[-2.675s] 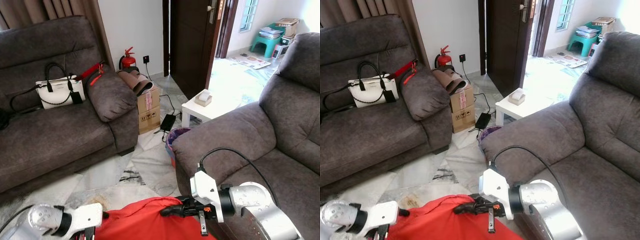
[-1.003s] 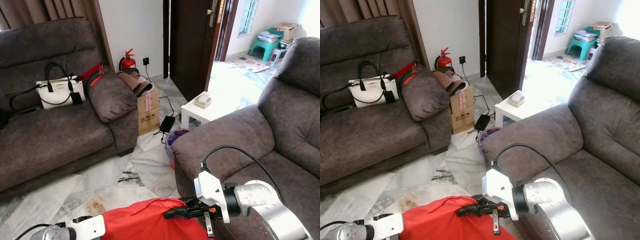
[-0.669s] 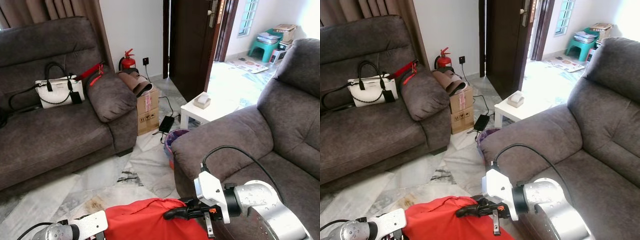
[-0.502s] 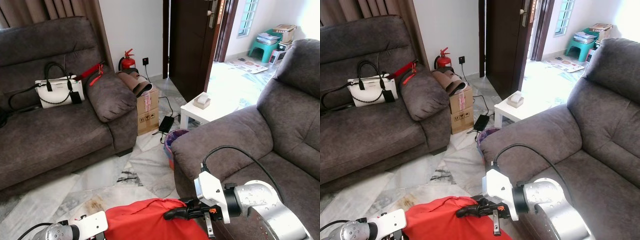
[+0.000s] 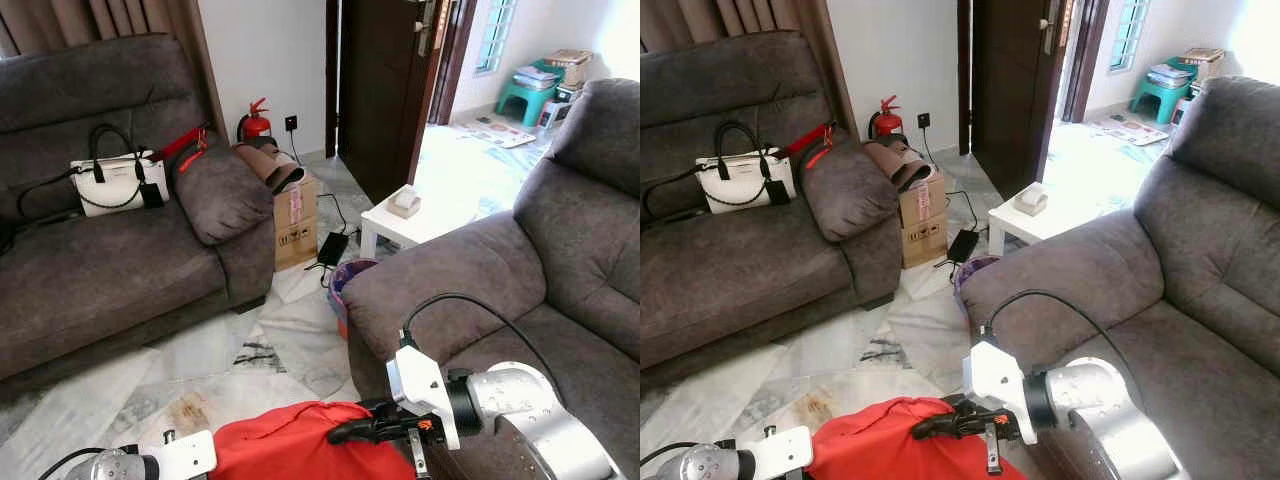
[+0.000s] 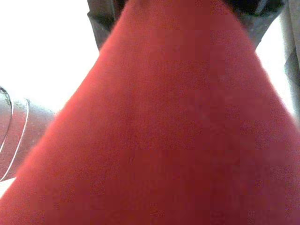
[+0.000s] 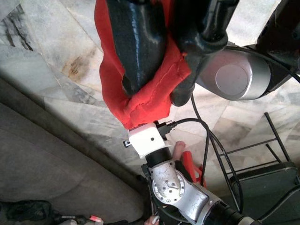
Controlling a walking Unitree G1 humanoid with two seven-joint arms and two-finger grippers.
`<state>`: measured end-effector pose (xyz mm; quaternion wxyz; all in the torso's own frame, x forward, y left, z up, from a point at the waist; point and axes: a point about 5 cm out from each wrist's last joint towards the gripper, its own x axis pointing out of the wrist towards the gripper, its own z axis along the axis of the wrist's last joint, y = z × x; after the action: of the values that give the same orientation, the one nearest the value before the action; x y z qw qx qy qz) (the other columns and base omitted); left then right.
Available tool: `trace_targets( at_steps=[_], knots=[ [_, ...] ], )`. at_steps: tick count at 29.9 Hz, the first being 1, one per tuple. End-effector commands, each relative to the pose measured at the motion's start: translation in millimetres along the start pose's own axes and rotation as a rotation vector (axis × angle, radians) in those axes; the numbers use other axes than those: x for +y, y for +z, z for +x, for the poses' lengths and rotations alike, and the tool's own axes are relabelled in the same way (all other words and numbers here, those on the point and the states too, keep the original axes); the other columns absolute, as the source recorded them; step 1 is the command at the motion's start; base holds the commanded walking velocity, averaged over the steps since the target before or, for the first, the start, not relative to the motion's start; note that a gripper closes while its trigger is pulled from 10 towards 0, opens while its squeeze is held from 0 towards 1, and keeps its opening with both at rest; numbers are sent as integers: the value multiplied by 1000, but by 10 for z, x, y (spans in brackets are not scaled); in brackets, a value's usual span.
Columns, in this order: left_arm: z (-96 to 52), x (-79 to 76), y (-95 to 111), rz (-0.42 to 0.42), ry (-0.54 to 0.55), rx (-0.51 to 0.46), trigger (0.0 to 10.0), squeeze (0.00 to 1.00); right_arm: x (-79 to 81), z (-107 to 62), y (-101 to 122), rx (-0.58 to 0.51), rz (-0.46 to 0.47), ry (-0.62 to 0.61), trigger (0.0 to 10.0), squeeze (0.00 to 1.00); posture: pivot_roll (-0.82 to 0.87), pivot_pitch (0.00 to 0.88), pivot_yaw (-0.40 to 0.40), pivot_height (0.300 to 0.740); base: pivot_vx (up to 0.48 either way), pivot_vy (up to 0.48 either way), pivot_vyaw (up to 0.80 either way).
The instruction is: Move the pillow to the sofa from floor
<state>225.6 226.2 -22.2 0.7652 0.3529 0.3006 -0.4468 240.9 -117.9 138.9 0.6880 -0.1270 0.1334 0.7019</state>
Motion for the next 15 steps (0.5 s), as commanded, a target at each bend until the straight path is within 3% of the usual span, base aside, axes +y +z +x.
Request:
trace_targets(
  at_steps=[1, 11, 14, 15],
  knots=[
    [-26, 59, 20, 10, 0, -10, 0, 0, 23, 32, 202, -68, -93, 29, 10000, 0, 39, 0, 48, 740, 0, 0, 0],
    [-43, 137, 71, -64, 41, -66, 0, 0, -7, 49, 54, -35, -45, 1, 10000, 0, 32, 0, 52, 740, 0, 0, 0],
    [-41, 156, 111, -104, 49, -108, 0, 0, 10, 60, -29, -26, -14, 2, 10000, 0, 31, 0, 54, 740, 0, 0, 0],
    [-47, 194, 162, -147, 76, -162, 0, 0, 12, 65, -133, -4, 19, -18, 10000, 0, 30, 0, 52, 740, 0, 0, 0]
  ],
)
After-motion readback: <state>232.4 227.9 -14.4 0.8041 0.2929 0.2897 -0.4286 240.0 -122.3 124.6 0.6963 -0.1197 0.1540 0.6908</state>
